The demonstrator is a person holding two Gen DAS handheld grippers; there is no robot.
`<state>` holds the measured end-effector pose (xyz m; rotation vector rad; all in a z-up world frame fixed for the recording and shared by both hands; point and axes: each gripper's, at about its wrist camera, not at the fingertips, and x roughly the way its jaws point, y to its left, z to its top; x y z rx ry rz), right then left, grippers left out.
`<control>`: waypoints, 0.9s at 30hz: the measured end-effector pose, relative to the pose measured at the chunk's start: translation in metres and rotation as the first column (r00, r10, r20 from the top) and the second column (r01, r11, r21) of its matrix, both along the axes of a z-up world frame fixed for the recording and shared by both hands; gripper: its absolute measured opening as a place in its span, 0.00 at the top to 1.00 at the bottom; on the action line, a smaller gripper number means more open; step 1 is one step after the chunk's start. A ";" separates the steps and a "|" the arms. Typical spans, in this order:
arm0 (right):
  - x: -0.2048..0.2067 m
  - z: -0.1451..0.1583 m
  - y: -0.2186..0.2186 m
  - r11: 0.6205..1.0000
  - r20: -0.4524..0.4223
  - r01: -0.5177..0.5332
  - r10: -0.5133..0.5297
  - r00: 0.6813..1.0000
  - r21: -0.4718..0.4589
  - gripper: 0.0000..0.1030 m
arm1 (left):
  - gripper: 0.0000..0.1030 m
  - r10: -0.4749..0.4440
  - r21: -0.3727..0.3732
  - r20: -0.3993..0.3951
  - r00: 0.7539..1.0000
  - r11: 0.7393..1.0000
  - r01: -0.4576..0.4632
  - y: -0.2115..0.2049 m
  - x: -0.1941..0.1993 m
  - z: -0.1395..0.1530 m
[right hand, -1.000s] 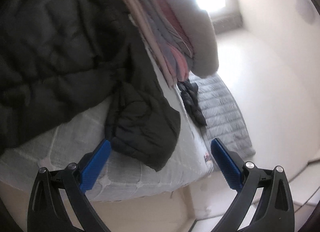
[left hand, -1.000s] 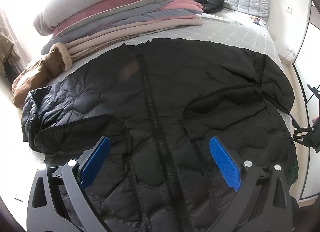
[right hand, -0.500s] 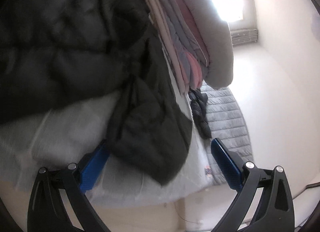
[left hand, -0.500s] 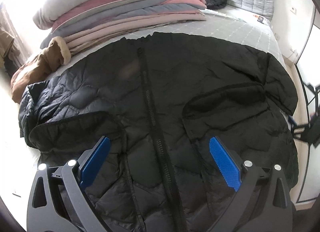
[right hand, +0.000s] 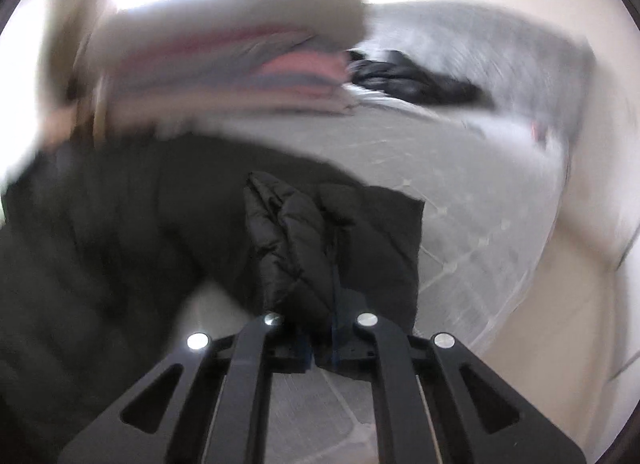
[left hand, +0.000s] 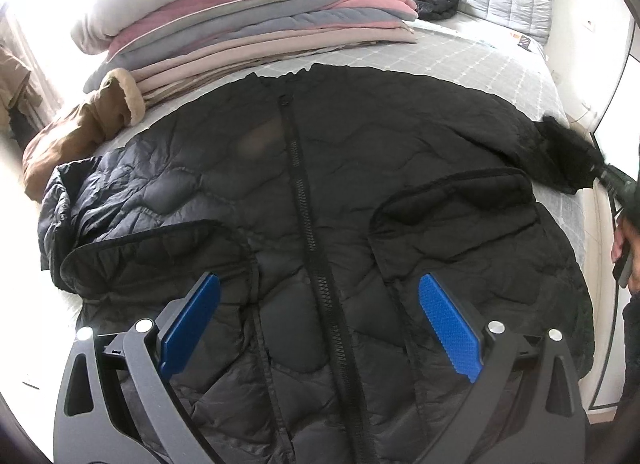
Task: Fold large clothes
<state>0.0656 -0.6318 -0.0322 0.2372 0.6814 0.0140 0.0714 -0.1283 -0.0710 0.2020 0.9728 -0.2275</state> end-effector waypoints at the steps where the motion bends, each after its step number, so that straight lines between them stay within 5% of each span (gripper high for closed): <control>1: 0.000 0.005 -0.020 0.994 0.018 0.052 -0.054 0.998 0.095 0.94 | 0.07 0.001 -0.002 -0.003 1.000 1.000 -0.001 0.001 0.001 0.000; 4: 0.001 0.005 -0.071 0.923 0.039 0.184 -0.209 0.977 0.337 0.94 | 0.07 0.009 -0.013 -0.015 1.000 1.000 -0.009 0.006 0.003 -0.002; 8: -0.003 0.000 -0.138 0.798 0.044 0.290 -0.366 0.929 0.528 0.94 | 0.07 0.023 -0.013 -0.028 0.999 1.000 -0.023 0.013 0.006 -0.006; 17: -0.012 0.012 -0.198 0.709 0.156 0.290 -0.492 0.856 0.643 0.95 | 0.07 0.036 0.009 -0.047 0.998 0.999 -0.035 0.019 0.010 -0.014; 19: -0.010 -0.017 -0.210 0.660 0.086 0.324 -0.509 0.856 0.678 0.95 | 0.07 0.036 0.012 -0.050 0.998 0.999 -0.035 0.021 0.010 -0.016; 23: -0.004 -0.102 -0.227 0.494 -0.196 0.467 -0.504 0.841 0.734 0.90 | 0.07 0.036 0.033 -0.074 0.997 0.999 -0.034 0.023 0.011 -0.026; 24: -0.007 -0.117 -0.229 0.449 -0.243 0.489 -0.499 0.832 0.748 0.83 | 0.07 0.038 0.037 -0.080 0.996 0.999 -0.035 0.024 0.012 -0.028; 25: -0.016 -0.138 -0.231 0.378 -0.314 0.532 -0.503 0.805 0.758 0.50 | 0.07 0.041 0.039 -0.084 0.996 0.999 -0.038 0.026 0.013 -0.030; 26: -0.024 -0.148 -0.230 0.346 -0.345 0.558 -0.514 0.785 0.754 0.31 | 0.07 0.044 0.041 -0.086 0.995 0.998 -0.040 0.028 0.013 -0.031; 27: -0.036 -0.157 -0.231 0.313 -0.361 0.573 -0.530 0.767 0.757 0.31 | 0.07 0.047 0.041 -0.088 0.995 0.998 -0.044 0.029 0.013 -0.032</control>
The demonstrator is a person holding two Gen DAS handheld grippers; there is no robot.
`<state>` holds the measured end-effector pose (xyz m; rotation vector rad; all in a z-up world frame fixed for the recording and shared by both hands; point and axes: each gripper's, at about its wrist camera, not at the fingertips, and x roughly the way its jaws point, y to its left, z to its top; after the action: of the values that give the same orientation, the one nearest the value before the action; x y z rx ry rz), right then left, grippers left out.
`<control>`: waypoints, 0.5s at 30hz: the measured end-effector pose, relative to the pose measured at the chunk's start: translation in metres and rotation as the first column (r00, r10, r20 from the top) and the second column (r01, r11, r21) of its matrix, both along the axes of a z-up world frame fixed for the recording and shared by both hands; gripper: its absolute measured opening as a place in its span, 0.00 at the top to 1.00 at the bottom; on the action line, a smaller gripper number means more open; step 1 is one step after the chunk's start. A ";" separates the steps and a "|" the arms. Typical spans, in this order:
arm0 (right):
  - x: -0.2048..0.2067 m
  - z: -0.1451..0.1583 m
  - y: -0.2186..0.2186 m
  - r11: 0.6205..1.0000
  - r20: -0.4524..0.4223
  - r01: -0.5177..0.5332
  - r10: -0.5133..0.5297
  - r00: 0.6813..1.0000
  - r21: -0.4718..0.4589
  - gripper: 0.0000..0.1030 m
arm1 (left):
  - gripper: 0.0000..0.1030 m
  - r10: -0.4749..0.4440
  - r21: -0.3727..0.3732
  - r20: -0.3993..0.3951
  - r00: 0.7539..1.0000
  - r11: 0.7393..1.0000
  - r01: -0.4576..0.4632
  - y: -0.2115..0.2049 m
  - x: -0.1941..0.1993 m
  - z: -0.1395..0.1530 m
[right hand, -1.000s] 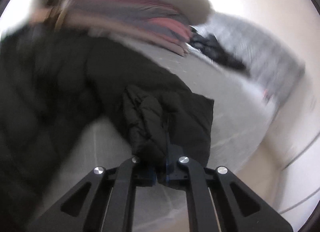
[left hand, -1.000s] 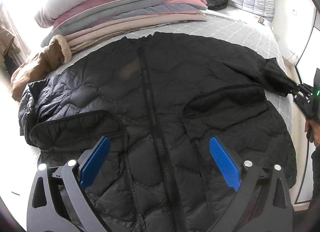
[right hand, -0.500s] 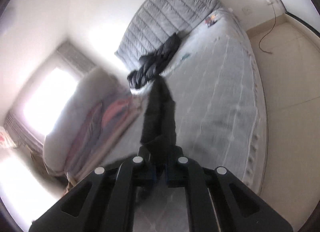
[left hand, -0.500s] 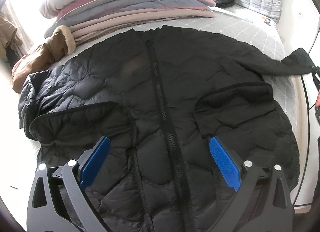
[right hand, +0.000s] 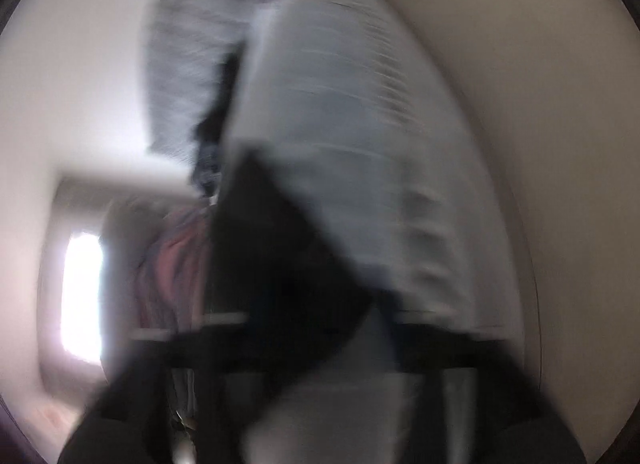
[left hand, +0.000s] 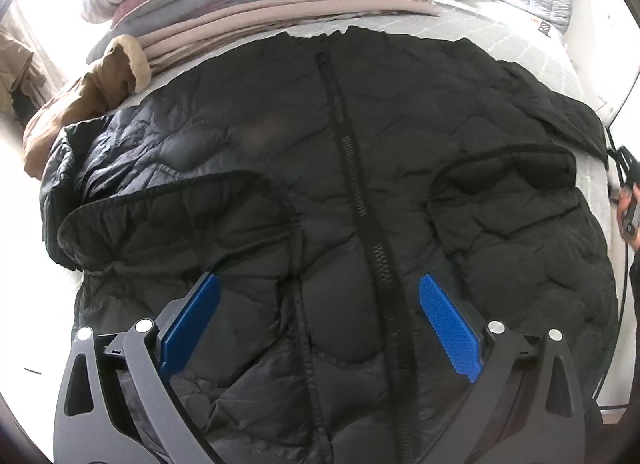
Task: Fold large clothes
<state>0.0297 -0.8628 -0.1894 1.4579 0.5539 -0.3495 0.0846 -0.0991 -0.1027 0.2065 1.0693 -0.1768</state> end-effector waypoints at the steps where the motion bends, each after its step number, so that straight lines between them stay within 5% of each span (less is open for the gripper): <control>1: -0.015 -0.008 -0.003 0.999 -0.011 0.033 -0.033 0.999 0.025 0.31 | 0.07 0.004 -0.003 -0.001 1.000 1.000 -0.004 0.003 0.001 0.000; 5: -0.073 -0.001 -0.015 0.981 -0.110 0.194 -0.193 0.975 0.005 0.31 | 0.07 0.009 -0.025 0.005 1.000 1.000 -0.009 0.013 0.002 0.003; 8: -0.095 0.047 -0.013 0.974 -0.081 0.189 -0.200 0.976 -0.122 0.31 | 0.07 0.006 -0.046 0.016 1.000 0.999 -0.006 0.021 0.000 0.007; 12: -0.086 0.133 0.034 0.956 0.044 0.034 -0.022 0.999 -0.292 0.31 | 0.07 0.006 -0.060 0.036 0.999 0.998 -0.004 0.033 -0.005 0.010; 15: -0.057 0.179 0.110 0.912 0.079 -0.132 0.175 0.981 -0.389 0.30 | 0.07 0.008 -0.047 0.056 0.998 0.999 -0.006 0.046 -0.009 0.011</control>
<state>-0.0274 -0.7524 -0.0101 1.0417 0.4749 -0.2324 0.0760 -0.0532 -0.0913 0.1651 1.0091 -0.1883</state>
